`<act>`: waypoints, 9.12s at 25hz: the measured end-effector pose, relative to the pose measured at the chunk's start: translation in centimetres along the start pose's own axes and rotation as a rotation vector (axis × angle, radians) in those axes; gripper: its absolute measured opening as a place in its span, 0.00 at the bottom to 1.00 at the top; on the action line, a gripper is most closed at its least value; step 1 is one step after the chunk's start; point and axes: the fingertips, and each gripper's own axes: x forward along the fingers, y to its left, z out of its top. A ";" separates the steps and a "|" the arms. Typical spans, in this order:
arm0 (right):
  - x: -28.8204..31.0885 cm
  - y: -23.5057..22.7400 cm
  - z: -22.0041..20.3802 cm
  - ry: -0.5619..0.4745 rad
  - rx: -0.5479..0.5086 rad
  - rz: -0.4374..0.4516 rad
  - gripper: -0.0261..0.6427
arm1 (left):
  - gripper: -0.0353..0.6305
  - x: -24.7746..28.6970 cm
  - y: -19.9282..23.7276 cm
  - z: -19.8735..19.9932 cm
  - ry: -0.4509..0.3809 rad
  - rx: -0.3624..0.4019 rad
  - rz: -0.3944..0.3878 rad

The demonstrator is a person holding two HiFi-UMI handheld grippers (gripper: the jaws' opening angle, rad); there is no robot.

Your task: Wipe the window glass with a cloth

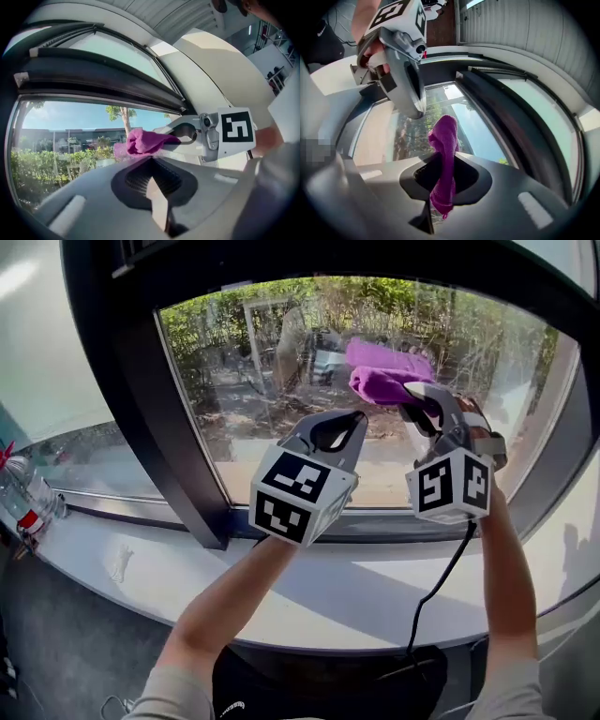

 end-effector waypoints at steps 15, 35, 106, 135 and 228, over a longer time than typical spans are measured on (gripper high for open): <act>3.0 -14.1 -0.8 0.038 -0.114 -0.283 0.16 | 0.05 2.4 -1.2 3.8 -0.004 0.040 -0.021; 0.6 12.4 -9.3 0.090 0.053 0.179 0.16 | 0.05 2.7 -3.4 -13.2 0.249 -0.043 -0.035; -1.3 -0.7 -12.8 0.106 -0.020 0.033 0.16 | 0.05 8.4 -8.3 -7.4 0.147 -0.035 -0.089; -4.1 33.5 -22.8 0.307 0.138 0.676 0.16 | 0.05 5.1 -12.4 -22.5 0.401 -0.195 -0.134; -8.9 -1.0 -24.1 0.207 0.023 -0.094 0.15 | 0.05 15.4 -18.2 -8.7 0.170 -0.091 -0.321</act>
